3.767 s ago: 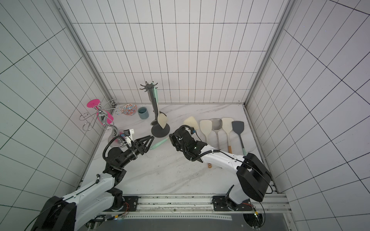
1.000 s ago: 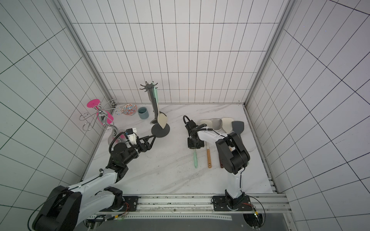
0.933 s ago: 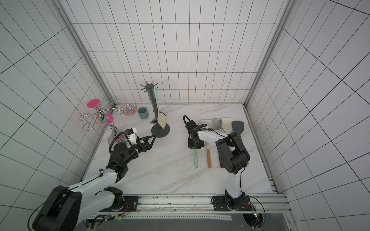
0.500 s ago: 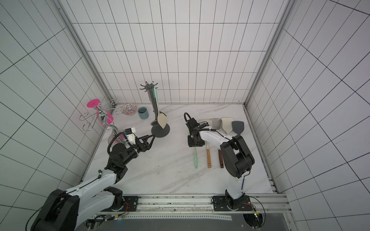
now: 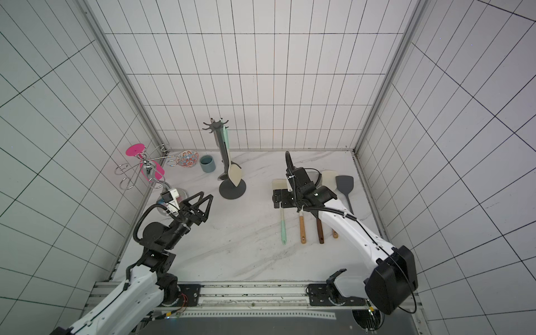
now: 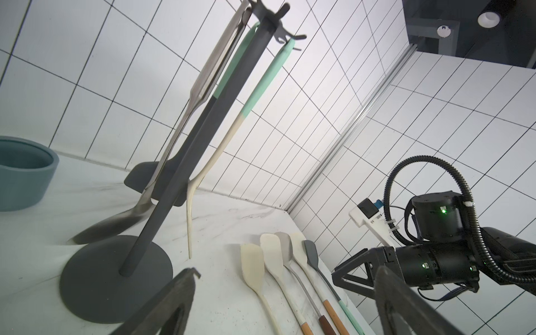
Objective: Take the spatula off the kitchen utensil rack
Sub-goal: Place the spatula at the center of the board, then take off the spatula from the rack.
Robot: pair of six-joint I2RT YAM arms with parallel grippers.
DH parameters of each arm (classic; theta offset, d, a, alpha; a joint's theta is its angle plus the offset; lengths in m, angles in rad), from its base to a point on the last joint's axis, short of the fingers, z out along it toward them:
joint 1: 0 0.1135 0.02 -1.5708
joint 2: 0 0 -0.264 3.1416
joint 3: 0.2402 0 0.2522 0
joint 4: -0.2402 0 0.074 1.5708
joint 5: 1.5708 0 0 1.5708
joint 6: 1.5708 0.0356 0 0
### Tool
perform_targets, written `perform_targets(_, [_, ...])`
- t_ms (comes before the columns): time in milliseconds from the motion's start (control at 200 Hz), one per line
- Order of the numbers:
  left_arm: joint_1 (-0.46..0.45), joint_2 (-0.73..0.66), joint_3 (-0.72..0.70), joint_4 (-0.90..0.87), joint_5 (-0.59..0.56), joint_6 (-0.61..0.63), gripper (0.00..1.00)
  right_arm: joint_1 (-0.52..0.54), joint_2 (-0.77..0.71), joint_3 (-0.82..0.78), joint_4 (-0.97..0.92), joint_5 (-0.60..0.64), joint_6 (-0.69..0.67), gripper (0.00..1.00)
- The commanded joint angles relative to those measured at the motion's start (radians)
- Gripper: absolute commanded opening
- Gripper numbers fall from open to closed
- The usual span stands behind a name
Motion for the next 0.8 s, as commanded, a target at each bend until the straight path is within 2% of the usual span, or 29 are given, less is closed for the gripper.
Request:
perform_targets(0, [0.0,-0.083,-0.03,-0.079,-0.074,0.032,0.97,-0.006,-0.125,-0.133,0.058,0.003,-0.016,0.99])
perform_targets(210, [-0.002,-0.15,-0.062,-0.115,-0.171,0.053,0.98,-0.006,-0.343,-0.34,0.226,0.011,0.011,0.99])
perform_targets(420, [-0.002,-0.029,-0.049,-0.076,-0.152,0.042,0.98,-0.007,-0.451,-0.474,0.397,0.008,0.003,0.99])
perform_targets(495, [-0.002,0.046,-0.034,-0.061,-0.14,0.026,0.98,-0.008,-0.437,-0.478,0.43,-0.008,-0.01,0.99])
perform_targets(650, [-0.002,0.213,0.009,-0.033,-0.087,0.004,0.98,-0.008,-0.338,-0.439,0.516,-0.121,-0.037,0.99])
perform_targets(795, [-0.001,0.357,0.053,-0.023,-0.052,-0.022,0.98,-0.009,-0.207,-0.395,0.664,-0.273,-0.048,0.98])
